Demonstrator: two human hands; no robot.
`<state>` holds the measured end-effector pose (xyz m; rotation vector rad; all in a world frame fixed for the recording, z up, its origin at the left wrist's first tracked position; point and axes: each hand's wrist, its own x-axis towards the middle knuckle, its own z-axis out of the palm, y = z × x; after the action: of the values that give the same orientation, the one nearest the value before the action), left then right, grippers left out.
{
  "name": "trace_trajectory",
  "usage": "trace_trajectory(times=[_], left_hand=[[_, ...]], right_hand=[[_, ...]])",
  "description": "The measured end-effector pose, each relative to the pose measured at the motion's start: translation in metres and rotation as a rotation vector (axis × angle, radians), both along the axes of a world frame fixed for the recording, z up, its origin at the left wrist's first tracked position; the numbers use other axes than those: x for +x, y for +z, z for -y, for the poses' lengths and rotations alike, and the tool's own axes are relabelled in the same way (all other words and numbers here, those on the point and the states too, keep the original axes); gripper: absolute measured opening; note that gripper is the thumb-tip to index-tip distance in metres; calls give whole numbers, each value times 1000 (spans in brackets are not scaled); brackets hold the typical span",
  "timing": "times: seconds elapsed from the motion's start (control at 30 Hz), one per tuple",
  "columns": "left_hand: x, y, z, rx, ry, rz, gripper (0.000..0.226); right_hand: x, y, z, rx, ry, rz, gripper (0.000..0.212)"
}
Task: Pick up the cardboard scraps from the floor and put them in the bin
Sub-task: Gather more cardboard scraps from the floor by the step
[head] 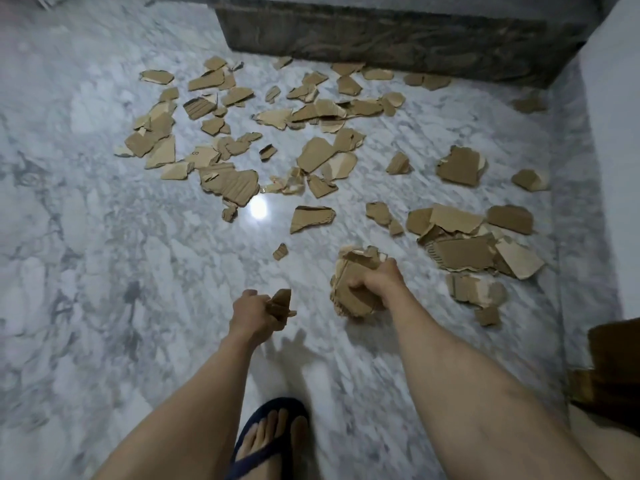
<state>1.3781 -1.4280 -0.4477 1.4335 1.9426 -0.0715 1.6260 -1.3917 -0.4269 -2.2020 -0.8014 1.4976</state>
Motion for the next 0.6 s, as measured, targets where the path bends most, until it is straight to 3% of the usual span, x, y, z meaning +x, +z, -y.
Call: trace_trajectory(times=[0.1, 0.3, 0.4, 0.5, 0.6], left_hand=[[6, -28, -1, 37, -75, -79, 10], [19, -40, -31, 72, -166, -100, 40], [25, -37, -33, 74, -201, -119, 35], [26, -34, -36, 115, -378, -223, 40], [19, -38, -48, 130, -428, -140, 42]], right_hand=[[-20, -25, -4, -70, 107, 50, 99], [-26, -46, -13, -63, 222, 336, 69], [-24, -47, -16, -49, 279, 438, 72], [-21, -46, -17, -17, 254, 392, 63], [-11, -46, -18, 13, 153, 267, 55]])
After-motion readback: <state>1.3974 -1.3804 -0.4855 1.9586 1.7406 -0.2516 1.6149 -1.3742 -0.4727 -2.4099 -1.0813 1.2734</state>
